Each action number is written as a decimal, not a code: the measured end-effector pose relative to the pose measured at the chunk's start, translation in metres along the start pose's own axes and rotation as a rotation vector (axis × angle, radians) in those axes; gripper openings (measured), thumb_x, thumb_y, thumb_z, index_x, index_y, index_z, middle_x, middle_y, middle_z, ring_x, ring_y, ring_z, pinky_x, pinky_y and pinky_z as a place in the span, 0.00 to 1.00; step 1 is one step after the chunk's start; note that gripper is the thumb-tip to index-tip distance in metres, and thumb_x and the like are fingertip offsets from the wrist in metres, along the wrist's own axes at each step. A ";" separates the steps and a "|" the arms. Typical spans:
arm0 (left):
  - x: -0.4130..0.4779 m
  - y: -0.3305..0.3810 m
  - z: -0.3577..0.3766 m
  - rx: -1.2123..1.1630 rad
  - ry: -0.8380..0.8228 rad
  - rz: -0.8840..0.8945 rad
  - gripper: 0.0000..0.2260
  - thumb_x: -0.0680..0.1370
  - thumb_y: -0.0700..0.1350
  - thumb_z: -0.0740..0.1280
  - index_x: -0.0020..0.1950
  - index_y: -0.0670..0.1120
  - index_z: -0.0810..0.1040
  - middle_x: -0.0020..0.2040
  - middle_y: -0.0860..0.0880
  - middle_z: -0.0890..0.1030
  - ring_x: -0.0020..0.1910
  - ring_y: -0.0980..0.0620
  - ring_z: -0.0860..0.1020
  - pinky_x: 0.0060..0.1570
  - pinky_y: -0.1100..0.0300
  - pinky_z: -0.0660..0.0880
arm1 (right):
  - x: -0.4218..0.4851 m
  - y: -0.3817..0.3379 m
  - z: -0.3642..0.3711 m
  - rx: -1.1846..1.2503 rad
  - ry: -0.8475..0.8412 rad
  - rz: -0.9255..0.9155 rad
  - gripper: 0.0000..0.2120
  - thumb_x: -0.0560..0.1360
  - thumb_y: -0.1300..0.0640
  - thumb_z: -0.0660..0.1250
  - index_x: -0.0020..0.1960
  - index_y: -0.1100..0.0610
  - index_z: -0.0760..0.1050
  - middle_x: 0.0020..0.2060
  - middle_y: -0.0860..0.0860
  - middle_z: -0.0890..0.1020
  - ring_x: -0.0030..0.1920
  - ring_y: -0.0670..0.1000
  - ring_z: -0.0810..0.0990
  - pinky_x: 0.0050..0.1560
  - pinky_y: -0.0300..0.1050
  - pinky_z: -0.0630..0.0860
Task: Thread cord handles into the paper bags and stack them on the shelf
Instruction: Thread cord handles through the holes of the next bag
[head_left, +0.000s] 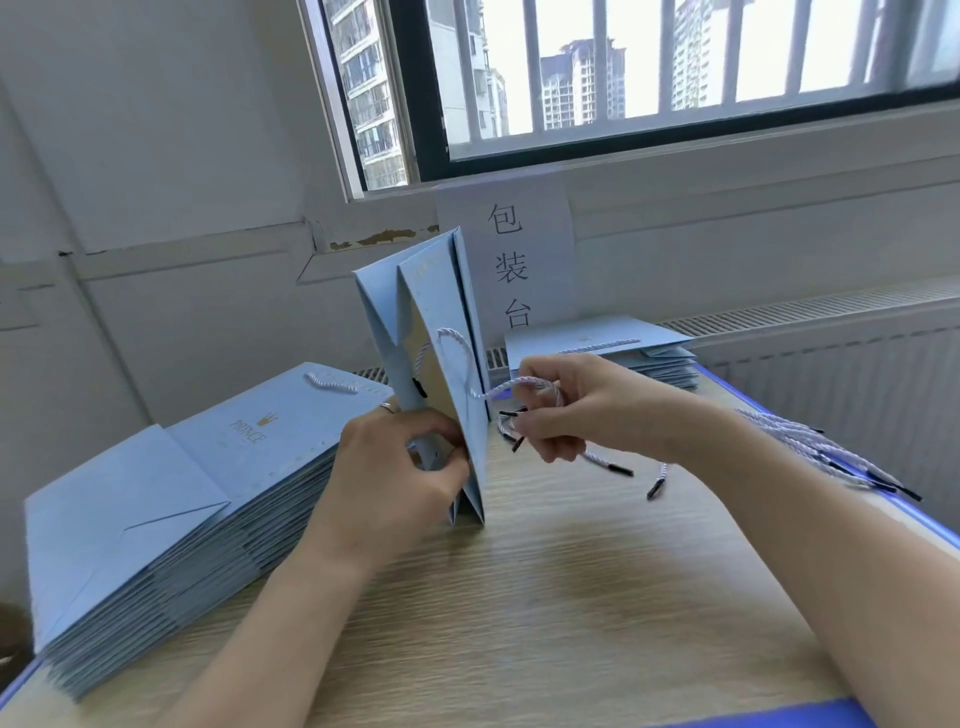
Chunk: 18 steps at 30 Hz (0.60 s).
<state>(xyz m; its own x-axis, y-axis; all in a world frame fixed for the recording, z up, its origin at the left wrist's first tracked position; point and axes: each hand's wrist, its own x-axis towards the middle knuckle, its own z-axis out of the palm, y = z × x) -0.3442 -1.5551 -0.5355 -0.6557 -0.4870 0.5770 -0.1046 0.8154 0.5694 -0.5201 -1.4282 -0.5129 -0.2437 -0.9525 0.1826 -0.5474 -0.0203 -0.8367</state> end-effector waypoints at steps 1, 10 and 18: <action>0.000 0.000 0.000 0.007 -0.001 0.005 0.11 0.70 0.39 0.73 0.39 0.56 0.85 0.40 0.66 0.81 0.45 0.62 0.78 0.42 0.74 0.71 | 0.000 0.001 0.000 0.037 -0.024 0.010 0.04 0.80 0.65 0.65 0.52 0.57 0.73 0.34 0.57 0.82 0.34 0.52 0.76 0.36 0.43 0.72; 0.000 -0.002 0.001 0.023 -0.013 0.021 0.13 0.70 0.40 0.73 0.38 0.60 0.83 0.41 0.60 0.83 0.46 0.60 0.78 0.42 0.73 0.71 | 0.006 0.006 0.010 -0.003 0.032 0.026 0.05 0.78 0.61 0.69 0.49 0.61 0.83 0.41 0.53 0.86 0.39 0.48 0.83 0.39 0.38 0.74; 0.000 -0.001 0.002 0.004 -0.028 0.034 0.13 0.70 0.40 0.73 0.38 0.61 0.84 0.41 0.59 0.82 0.45 0.60 0.78 0.43 0.72 0.72 | 0.011 0.004 0.026 0.007 0.039 0.021 0.09 0.76 0.62 0.72 0.51 0.60 0.73 0.37 0.54 0.86 0.35 0.49 0.82 0.35 0.39 0.73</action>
<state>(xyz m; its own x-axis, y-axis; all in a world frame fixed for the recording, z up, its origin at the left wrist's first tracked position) -0.3451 -1.5554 -0.5372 -0.6800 -0.4498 0.5791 -0.0845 0.8325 0.5475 -0.5040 -1.4469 -0.5276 -0.2860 -0.9402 0.1850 -0.5361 -0.0030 -0.8441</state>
